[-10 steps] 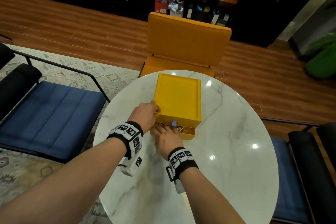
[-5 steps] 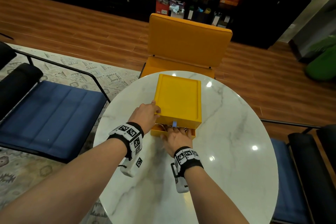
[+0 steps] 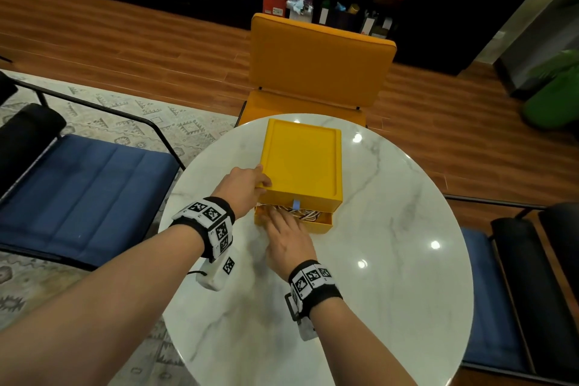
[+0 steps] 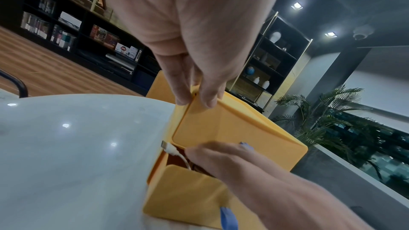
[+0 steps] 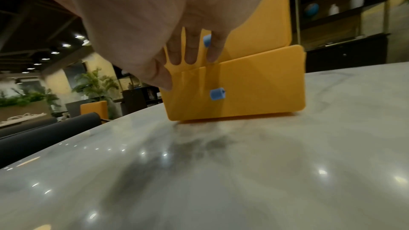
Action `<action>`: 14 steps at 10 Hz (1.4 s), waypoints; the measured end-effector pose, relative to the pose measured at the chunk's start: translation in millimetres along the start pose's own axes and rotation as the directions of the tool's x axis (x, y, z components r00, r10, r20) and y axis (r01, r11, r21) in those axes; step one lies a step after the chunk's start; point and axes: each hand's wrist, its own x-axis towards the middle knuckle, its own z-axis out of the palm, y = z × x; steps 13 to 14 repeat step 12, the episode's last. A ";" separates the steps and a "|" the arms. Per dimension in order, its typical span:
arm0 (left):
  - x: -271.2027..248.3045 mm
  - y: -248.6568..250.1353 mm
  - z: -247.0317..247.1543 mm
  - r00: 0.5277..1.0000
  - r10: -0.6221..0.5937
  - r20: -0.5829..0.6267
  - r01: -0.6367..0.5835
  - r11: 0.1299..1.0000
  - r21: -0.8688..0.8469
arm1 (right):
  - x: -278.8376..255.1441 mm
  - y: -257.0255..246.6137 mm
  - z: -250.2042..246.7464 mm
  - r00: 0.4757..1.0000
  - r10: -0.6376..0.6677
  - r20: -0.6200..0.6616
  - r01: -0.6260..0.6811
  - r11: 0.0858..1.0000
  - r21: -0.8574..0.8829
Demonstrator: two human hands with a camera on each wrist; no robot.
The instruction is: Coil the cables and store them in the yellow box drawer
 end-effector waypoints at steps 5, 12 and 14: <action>1.6 -2.3 2.0 1.000 -0.001 -0.008 0.001 1.000 -0.003 | 4.7 9.4 3.3 0.984 0.167 0.058 -0.164 0.985 -0.057; -13.3 -20.0 9.9 0.993 0.120 0.017 -0.115 0.978 -0.173 | -61.4 63.6 -6.9 0.849 0.329 0.415 -0.483 0.800 0.355; -13.3 -20.0 9.9 0.993 0.120 0.017 -0.115 0.978 -0.173 | -61.4 63.6 -6.9 0.849 0.329 0.415 -0.483 0.800 0.355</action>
